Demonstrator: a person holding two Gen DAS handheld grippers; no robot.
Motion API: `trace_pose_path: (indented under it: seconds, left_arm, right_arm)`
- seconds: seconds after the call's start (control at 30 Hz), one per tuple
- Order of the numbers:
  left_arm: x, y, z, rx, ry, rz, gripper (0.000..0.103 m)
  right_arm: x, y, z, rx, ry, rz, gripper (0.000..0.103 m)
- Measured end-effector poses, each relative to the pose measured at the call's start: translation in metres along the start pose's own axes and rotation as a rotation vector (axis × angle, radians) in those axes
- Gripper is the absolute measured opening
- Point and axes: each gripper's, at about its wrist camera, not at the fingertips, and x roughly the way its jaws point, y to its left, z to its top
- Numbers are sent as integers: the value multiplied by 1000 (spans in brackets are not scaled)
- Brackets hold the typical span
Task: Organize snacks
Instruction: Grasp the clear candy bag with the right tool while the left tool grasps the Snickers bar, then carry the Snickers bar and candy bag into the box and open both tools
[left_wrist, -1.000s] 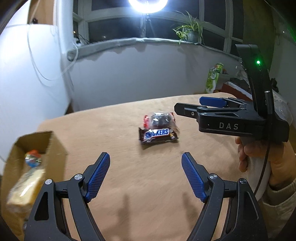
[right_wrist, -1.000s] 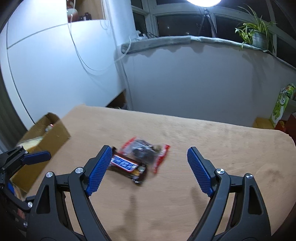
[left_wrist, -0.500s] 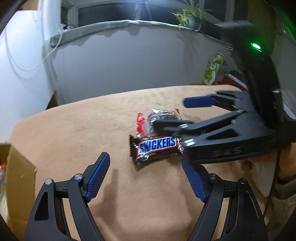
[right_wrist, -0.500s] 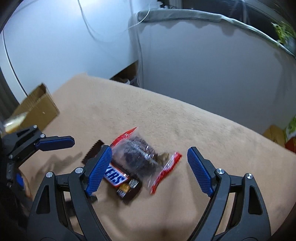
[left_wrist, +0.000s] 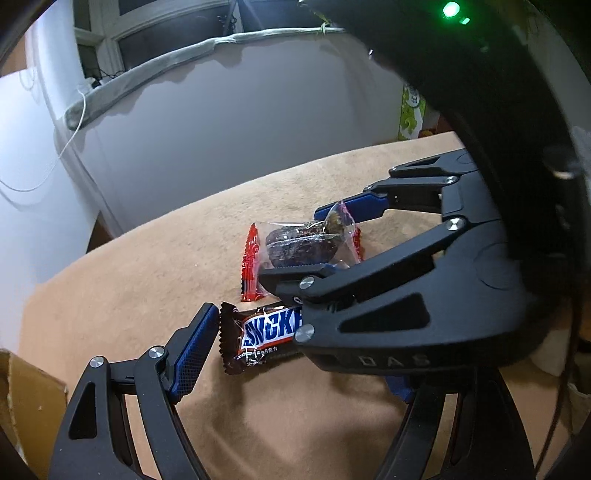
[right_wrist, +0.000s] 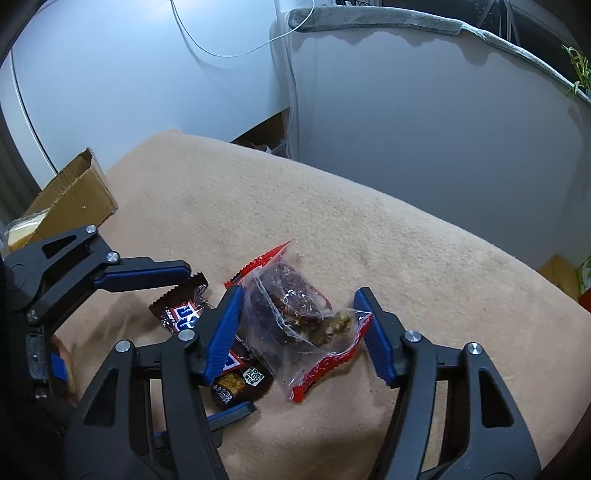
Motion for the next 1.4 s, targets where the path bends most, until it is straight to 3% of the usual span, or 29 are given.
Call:
trace_pose_path:
  seconds: [0.43, 0.6, 1.0, 1.23, 1.4]
  left_arm:
    - [10, 5, 2, -2, 20, -37, 77]
    - [9, 4, 2, -1, 20, -84, 62]
    - [-4, 5, -3, -27, 5, -127, 48]
    - [-34, 10, -12, -84, -42, -136, 45]
    - [-84, 18, -27, -120, -116, -95, 45]
  right_arm:
    - [-7, -13, -3, 62, -40, 20, 53]
    - [-16, -23, -4, 108, -74, 22, 51]
    - [-63, -45, -28, 264, -200, 34, 50]
    - [-104, -34, -61, 320, -262, 17, 50]
    - [-135, -5, -67, 288, -291, 6, 50]
